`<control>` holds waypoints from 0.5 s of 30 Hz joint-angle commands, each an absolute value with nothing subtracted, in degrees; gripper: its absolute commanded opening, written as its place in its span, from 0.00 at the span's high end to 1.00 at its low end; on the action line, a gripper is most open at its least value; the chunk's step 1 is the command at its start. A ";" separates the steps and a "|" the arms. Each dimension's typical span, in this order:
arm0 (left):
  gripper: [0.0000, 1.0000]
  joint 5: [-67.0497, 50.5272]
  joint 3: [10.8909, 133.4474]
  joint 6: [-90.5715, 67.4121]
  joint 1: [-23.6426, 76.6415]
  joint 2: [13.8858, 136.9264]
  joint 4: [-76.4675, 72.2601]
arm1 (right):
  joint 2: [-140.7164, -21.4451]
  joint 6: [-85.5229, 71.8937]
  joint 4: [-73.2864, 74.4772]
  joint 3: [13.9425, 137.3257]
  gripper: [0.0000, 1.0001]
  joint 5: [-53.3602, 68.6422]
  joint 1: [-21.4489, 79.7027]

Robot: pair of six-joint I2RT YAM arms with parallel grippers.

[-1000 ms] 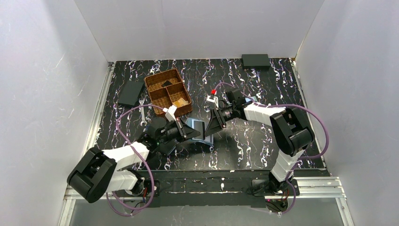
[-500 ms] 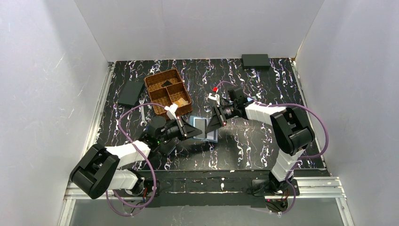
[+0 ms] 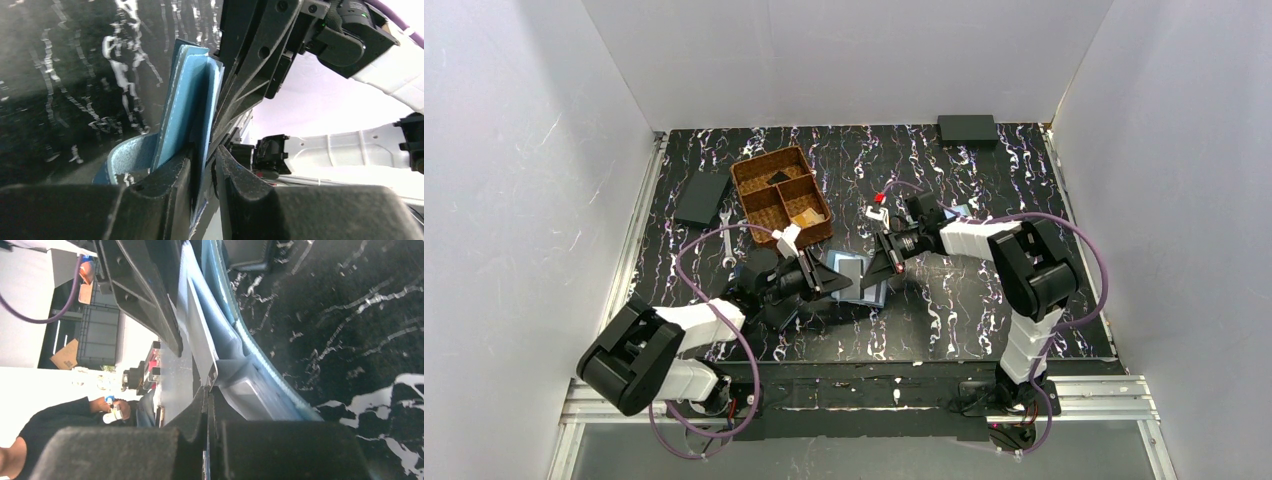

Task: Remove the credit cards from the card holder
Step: Remove the credit card from the card holder.

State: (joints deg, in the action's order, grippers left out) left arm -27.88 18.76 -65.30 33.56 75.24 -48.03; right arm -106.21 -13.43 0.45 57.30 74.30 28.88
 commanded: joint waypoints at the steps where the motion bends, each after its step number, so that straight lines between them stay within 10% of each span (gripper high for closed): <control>1: 0.81 -28.40 16.43 -63.71 31.30 77.11 -49.91 | -110.91 -4.25 9.18 58.63 0.99 69.49 28.65; 4: 1.00 -30.06 14.63 -61.58 29.20 79.96 -49.92 | -114.10 -0.23 14.98 60.39 0.99 64.97 28.57; 15: 0.89 -30.06 11.35 -60.67 24.72 83.59 -49.56 | -114.53 10.19 24.89 62.52 0.99 58.33 25.41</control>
State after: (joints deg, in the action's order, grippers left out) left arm -29.54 12.21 -61.10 25.71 83.31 -48.42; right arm -114.83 4.27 20.25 60.64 62.70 26.02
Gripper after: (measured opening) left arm 0.053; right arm 0.031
